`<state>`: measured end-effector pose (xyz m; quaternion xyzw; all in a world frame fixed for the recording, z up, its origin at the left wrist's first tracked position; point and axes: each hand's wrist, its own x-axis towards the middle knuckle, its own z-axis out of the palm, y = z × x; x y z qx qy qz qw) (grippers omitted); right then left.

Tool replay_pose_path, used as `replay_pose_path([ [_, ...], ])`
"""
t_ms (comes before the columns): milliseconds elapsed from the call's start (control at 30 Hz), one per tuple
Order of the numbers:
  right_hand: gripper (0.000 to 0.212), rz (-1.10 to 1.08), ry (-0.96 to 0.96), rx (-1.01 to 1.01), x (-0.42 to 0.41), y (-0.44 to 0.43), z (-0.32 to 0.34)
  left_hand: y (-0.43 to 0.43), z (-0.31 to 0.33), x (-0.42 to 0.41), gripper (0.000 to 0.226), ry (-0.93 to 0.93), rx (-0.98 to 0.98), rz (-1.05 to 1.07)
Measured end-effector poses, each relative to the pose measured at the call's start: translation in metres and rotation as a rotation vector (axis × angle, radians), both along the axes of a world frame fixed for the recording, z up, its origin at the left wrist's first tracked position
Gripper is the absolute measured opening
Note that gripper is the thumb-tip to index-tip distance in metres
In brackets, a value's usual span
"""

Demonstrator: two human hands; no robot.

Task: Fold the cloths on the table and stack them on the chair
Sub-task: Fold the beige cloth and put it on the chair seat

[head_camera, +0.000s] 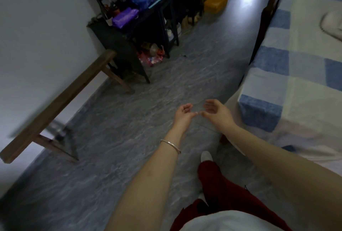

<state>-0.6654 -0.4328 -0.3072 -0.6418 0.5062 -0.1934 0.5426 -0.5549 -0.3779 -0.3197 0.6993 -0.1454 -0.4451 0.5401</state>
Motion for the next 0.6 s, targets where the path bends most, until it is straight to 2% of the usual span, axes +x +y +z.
replay_pose_path([
  [600,0.046,0.045,0.061,-0.066,0.092,-0.159,-0.008,-0.153,0.011,0.095,0.048,0.02,0.017,0.024],
])
